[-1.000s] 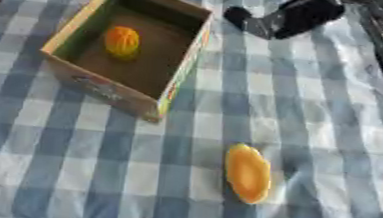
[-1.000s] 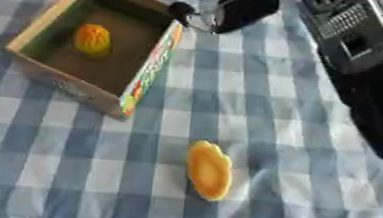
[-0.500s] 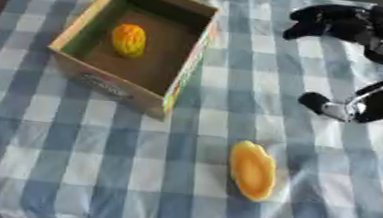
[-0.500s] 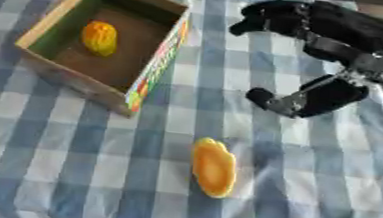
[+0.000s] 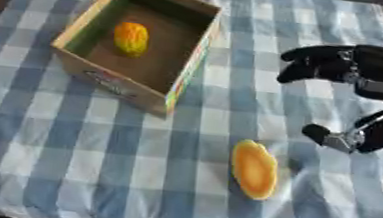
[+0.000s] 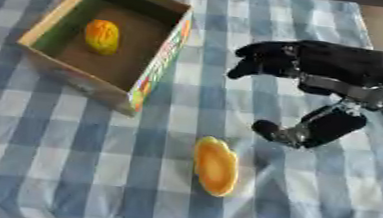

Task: Pick up objects on the table and place them in the box.

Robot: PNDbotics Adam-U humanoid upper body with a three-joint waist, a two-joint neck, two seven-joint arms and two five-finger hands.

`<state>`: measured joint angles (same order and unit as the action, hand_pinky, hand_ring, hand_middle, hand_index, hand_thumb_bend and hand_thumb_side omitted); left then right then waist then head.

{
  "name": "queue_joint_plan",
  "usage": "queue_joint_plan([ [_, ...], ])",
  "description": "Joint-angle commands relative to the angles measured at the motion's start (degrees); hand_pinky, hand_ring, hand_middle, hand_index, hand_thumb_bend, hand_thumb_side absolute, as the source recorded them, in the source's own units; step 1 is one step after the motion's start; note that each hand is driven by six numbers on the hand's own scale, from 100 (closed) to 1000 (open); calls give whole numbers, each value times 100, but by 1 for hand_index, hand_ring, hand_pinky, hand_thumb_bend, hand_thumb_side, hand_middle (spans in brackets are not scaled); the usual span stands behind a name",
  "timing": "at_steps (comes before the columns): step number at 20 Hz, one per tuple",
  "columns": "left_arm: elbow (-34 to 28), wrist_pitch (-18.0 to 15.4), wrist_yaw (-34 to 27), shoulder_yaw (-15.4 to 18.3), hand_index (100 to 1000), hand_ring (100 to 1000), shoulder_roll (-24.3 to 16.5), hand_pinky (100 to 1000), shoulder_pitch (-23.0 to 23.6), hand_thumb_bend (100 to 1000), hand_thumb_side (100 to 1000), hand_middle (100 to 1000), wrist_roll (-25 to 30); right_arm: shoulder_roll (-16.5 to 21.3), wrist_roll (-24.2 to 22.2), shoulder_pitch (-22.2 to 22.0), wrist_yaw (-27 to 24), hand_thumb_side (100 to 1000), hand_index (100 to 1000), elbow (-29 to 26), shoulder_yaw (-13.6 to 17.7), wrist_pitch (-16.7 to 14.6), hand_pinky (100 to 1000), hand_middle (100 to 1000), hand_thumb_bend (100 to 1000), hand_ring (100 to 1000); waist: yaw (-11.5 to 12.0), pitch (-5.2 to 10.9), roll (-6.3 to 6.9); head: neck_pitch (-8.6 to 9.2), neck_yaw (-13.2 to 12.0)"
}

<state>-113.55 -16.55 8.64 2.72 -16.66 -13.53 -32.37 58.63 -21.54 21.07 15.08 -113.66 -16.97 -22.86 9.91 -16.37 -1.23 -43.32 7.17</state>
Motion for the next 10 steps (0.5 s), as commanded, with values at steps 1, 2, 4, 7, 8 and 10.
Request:
queue_joint_plan([
  [1,-104,9,-5,25,811,743,-135,775,-27,242,482,670,15,38,-119,6,21,373,919,-93,-27,-2,883,818,191,991,5,117,9,-36,22],
  [2,-104,10,-8,22,811,743,-133,775,-25,242,483,670,19,3,-150,-3,17,379,919,-93,-54,8,882,818,182,992,1,120,9,-38,29],
  [4,-104,14,-16,15,811,743,-128,774,-19,243,483,670,27,-84,-208,-6,4,378,919,-93,-104,15,882,819,178,993,-10,130,7,-48,39],
  [7,-104,17,-25,7,811,744,-129,775,-19,244,482,671,37,-216,-282,-33,64,379,919,-93,-163,27,882,819,172,994,-27,150,2,-54,54],
  [8,-104,17,-27,6,811,744,-130,775,-19,244,482,671,40,-247,-299,-53,84,383,918,-93,-183,34,881,818,166,994,-27,154,1,-53,55],
  [10,-104,15,-30,5,811,744,-133,775,-15,244,482,671,44,-317,-356,-129,143,387,917,-93,-237,54,881,818,158,995,-22,161,1,-52,47],
])
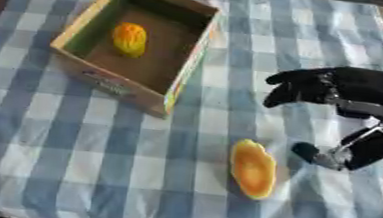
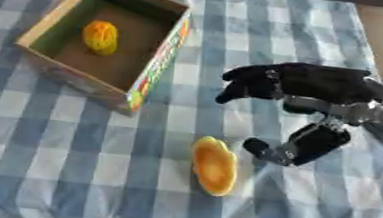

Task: Pick up objects on the table and place them in the box.

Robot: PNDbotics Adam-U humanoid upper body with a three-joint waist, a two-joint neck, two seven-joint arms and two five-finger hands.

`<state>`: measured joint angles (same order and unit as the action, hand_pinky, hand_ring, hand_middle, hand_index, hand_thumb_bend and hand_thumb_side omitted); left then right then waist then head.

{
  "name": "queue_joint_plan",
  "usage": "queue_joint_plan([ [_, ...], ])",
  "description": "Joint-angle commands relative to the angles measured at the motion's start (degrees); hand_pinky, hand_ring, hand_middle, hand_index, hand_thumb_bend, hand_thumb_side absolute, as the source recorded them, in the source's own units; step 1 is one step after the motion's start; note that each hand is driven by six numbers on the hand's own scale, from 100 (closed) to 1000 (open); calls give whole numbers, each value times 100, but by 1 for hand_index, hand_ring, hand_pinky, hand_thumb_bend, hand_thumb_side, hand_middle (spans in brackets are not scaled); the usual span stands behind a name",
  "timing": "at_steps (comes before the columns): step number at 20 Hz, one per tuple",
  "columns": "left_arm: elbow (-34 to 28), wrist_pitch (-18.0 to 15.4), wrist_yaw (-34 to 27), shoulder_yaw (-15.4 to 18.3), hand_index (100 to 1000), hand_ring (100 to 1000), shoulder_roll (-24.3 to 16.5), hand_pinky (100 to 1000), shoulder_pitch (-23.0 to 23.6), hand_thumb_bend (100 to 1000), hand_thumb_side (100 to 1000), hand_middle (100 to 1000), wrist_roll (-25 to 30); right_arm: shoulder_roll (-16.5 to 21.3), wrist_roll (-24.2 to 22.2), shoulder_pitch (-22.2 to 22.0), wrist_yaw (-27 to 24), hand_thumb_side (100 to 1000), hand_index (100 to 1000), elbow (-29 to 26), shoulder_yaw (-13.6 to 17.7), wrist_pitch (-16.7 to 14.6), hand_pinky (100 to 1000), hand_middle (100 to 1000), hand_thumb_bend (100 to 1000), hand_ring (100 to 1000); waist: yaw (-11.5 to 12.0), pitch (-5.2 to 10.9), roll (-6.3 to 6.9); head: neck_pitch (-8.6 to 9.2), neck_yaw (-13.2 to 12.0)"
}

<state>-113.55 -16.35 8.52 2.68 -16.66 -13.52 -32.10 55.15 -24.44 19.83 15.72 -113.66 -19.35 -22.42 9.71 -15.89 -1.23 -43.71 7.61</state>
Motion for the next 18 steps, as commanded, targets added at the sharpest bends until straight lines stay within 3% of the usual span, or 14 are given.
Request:
queue_joint_plan([
  [1,-104,-5,-19,7,811,744,-132,775,-15,244,483,671,19,-2,-92,-43,104,396,916,-93,-23,27,880,818,144,996,1,114,2,-13,3],
  [11,-104,-5,-41,-6,811,744,-101,774,-11,239,488,671,30,-260,-208,-187,353,414,917,41,-155,194,878,821,100,998,38,69,4,-3,6],
  [18,-104,-7,-54,-18,811,745,-87,774,-15,243,487,671,45,-206,-85,-252,535,353,924,78,-151,161,884,829,100,998,45,73,3,-16,5],
])
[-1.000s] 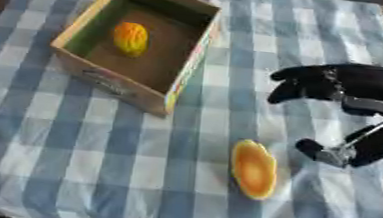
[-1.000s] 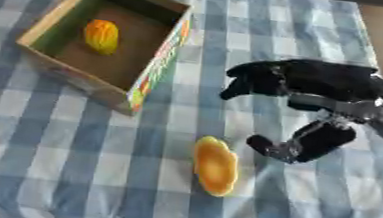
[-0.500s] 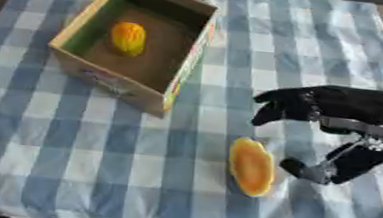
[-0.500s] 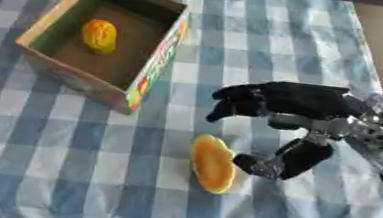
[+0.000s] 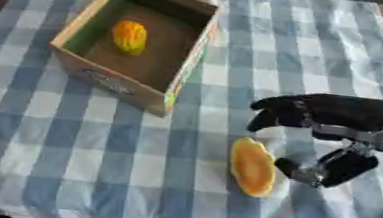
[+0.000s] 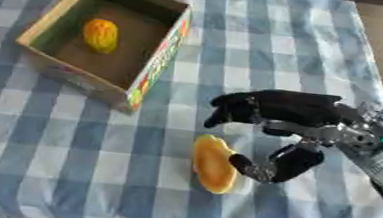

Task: Pick up objects on the table and place them in the box.

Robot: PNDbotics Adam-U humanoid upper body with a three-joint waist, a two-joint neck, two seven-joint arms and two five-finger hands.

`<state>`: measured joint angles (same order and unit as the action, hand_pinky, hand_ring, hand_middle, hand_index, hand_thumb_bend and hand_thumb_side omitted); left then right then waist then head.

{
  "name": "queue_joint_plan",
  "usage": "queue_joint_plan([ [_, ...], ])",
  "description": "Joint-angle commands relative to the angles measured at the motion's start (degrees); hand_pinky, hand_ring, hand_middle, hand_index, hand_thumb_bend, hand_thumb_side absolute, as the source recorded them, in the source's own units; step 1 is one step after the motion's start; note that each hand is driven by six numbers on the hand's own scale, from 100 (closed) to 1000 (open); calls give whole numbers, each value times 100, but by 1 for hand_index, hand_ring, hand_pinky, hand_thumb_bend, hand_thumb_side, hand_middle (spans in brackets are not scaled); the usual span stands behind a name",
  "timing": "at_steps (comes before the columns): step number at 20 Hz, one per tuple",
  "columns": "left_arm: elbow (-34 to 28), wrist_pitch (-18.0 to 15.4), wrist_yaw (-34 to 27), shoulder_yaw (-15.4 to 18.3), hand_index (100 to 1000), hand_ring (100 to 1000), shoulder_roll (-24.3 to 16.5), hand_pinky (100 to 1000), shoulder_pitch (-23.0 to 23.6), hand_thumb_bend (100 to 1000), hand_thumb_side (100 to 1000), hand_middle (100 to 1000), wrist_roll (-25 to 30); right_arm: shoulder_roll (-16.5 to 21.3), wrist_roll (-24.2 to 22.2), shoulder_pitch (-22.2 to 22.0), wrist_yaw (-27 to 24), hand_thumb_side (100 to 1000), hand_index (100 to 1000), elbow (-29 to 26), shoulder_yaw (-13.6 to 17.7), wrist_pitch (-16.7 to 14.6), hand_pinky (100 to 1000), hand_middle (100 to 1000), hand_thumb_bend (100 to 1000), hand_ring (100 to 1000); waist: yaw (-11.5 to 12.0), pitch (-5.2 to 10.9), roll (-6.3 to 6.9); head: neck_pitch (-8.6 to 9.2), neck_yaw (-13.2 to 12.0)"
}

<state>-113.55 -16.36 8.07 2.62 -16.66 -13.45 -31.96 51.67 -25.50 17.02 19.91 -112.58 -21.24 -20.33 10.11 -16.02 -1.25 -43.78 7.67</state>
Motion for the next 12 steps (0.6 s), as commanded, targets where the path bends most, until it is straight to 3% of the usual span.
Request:
queue_joint_plan([
  [1,-104,-7,-13,-15,811,744,-83,773,-20,242,489,671,34,142,3,27,183,344,926,-20,6,-92,885,830,100,998,10,85,8,-11,5],
  [3,-104,-5,-21,-17,810,744,-73,773,-12,242,489,671,38,146,-2,21,302,348,928,20,-37,-167,885,831,100,996,17,81,15,-16,7],
  [5,-104,-5,-23,-15,810,745,-68,773,-6,241,490,671,37,160,71,18,433,273,933,39,-10,-229,888,835,109,994,14,77,23,-27,-3],
  [12,-104,-6,-62,-54,811,745,-53,773,-21,242,490,671,74,175,204,95,900,248,943,158,-131,-565,894,845,229,998,31,103,41,-34,18],
])
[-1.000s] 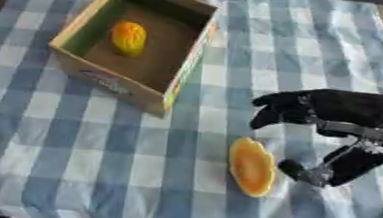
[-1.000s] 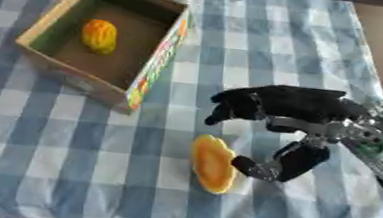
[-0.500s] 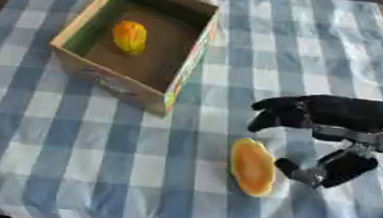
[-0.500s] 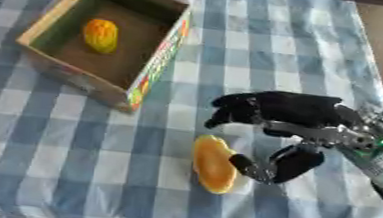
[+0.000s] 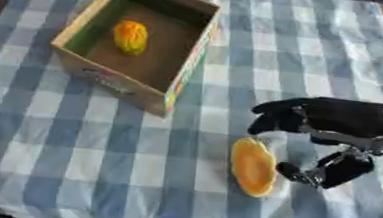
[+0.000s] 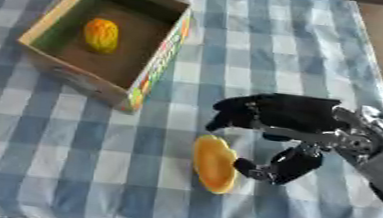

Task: Pick up objects on the table and place them in the box.

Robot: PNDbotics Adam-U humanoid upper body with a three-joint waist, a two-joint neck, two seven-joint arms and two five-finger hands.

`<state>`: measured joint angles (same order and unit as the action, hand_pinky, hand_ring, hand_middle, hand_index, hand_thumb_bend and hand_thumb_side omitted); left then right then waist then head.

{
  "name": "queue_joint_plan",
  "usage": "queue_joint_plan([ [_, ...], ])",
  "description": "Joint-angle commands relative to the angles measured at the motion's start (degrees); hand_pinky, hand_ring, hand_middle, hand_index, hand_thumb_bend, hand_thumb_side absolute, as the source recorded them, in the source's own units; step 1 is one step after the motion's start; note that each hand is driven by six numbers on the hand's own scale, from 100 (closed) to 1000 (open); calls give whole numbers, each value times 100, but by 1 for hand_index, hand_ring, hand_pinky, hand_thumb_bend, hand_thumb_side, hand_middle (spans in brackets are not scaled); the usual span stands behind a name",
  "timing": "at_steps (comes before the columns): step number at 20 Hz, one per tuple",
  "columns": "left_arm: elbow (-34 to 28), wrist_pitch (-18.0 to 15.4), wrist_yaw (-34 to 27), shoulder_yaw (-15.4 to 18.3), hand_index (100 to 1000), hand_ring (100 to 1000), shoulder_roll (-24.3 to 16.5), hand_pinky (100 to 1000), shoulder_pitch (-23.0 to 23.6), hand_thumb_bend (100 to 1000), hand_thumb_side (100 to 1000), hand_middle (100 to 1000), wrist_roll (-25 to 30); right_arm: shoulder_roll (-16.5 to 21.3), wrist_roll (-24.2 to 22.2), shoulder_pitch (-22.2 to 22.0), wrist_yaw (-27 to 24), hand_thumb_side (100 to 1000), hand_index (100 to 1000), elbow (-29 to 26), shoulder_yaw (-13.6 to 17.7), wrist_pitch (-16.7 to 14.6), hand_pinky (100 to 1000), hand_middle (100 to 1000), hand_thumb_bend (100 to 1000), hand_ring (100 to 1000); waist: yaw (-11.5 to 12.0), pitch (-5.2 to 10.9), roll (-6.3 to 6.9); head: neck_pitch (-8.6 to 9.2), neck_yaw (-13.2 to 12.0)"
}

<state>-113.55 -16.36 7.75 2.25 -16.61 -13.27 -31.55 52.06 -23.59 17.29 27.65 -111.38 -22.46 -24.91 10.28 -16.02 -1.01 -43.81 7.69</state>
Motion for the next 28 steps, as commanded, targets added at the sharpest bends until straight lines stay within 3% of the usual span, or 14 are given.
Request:
queue_joint_plan([
  [1,-104,-5,-37,-19,810,745,-55,773,-37,242,490,671,39,118,0,62,151,242,945,75,-29,-141,895,846,244,1000,18,105,22,-31,24],
  [8,-104,-4,-56,-18,810,745,-36,773,-25,239,495,671,46,85,-154,16,261,178,953,198,-74,-368,901,849,322,1000,19,92,28,-31,72],
  [22,-104,-11,-66,-9,810,746,22,773,-65,235,503,672,29,-143,-397,232,77,159,931,337,-285,-468,892,834,222,1000,92,2,8,85,104],
  [28,-104,-13,-64,-4,809,746,48,773,-86,234,505,671,18,-265,-479,398,28,140,905,442,-378,-242,880,807,176,986,120,-37,-8,113,96],
])
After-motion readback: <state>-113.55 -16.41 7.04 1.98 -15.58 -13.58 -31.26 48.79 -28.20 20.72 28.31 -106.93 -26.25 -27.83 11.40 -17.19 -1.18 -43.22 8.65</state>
